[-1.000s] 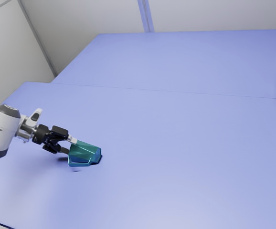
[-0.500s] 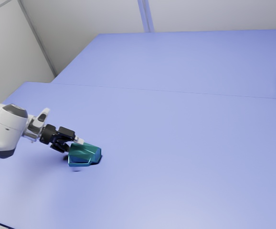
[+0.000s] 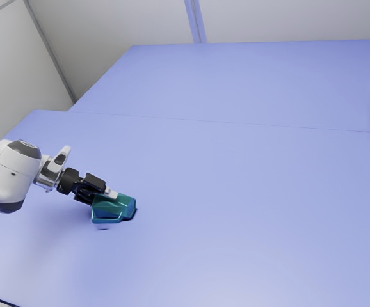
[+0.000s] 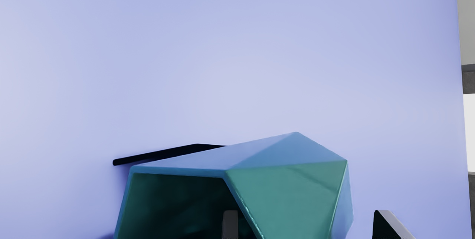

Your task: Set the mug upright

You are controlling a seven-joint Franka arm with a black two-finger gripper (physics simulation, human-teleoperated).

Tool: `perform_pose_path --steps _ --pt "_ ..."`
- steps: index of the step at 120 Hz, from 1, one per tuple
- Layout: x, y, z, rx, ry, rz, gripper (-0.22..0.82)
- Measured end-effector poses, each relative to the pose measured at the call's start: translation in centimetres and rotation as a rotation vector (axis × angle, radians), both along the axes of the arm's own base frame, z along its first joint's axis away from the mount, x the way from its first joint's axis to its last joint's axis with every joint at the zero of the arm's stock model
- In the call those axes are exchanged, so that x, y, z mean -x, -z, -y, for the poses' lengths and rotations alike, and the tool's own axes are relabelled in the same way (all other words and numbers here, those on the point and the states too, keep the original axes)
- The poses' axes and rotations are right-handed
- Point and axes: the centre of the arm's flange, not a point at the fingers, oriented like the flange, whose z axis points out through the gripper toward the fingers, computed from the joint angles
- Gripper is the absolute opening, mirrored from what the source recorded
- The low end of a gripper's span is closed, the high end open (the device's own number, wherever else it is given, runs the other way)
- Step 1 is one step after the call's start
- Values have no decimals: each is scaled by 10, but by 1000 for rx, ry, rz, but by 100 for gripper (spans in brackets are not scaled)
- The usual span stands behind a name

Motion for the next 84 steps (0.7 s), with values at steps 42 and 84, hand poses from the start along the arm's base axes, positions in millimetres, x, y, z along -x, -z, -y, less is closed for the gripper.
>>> perform_pose_path --steps 42,84 --pt "-1 -4 1 -3 5 14 7" --pt "-4 -16 6 -19 20 39 -11"
